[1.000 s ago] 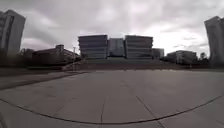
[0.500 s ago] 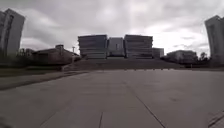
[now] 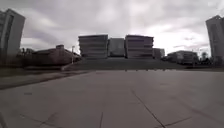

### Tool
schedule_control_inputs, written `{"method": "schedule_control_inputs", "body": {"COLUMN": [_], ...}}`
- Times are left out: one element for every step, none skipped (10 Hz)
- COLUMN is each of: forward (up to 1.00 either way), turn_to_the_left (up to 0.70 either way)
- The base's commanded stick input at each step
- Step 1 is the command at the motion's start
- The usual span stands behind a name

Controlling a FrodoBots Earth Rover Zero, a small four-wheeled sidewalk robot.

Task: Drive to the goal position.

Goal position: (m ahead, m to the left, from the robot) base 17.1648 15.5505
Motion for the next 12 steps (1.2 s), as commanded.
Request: {"method": "schedule_control_inputs", "body": {"forward": [1.00,1.00,1.00,1.00,1.00,1.00,1.00,1.00,1.00,1.00,1.00,1.00], "turn_to_the_left": [0.02,-0.29,-0.34,0.00,0.14,0.13,0.13,0.12,0.11,0.11,0.11,0.11]}}
